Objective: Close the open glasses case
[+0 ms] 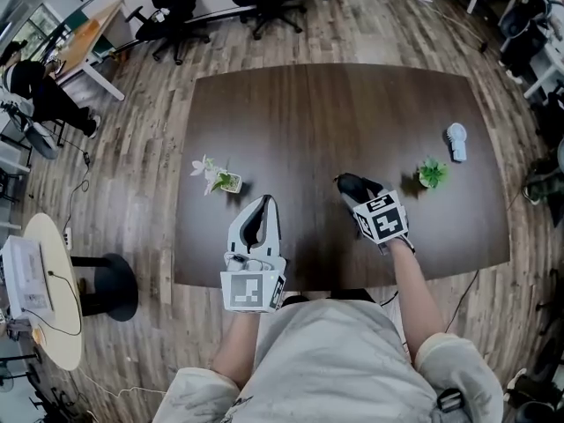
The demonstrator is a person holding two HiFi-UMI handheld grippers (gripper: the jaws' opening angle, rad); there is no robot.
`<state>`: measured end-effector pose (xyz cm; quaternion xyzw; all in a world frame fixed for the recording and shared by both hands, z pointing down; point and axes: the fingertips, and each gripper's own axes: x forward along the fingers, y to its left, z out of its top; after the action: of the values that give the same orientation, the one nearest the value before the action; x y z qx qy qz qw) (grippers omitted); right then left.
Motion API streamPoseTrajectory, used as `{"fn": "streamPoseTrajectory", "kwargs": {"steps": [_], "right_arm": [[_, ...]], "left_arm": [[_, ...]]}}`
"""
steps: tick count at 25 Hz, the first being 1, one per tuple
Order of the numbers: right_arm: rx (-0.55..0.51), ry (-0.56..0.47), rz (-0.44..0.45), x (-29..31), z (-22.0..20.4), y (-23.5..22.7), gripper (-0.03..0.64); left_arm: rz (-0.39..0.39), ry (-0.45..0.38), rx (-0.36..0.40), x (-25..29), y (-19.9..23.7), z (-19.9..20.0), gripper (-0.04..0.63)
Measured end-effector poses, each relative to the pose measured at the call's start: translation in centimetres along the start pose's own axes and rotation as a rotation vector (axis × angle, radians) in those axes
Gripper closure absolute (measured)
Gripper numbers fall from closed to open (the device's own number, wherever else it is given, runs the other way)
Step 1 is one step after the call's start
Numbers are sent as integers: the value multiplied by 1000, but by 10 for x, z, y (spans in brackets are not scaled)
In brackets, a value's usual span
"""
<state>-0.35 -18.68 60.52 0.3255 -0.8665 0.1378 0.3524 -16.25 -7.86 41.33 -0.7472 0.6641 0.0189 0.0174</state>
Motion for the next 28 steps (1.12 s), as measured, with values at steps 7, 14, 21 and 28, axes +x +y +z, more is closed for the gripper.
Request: {"fn": "streamPoseTrajectory", "kwargs": {"steps": [7, 14, 21, 28], "right_arm": [[-62, 80, -5, 40, 2, 2, 371], [-112, 242, -17, 73, -27, 9, 374], [-162, 181, -16, 80, -13, 12, 370], [-76, 152, 36, 78, -12, 13, 317]], "left_arm": [[30, 11, 11, -11, 2, -1, 592], [77, 16, 9, -19, 12, -1, 592], [98, 14, 3, -15, 18, -3, 592], [81, 21, 8, -11, 16, -3, 592]]}}
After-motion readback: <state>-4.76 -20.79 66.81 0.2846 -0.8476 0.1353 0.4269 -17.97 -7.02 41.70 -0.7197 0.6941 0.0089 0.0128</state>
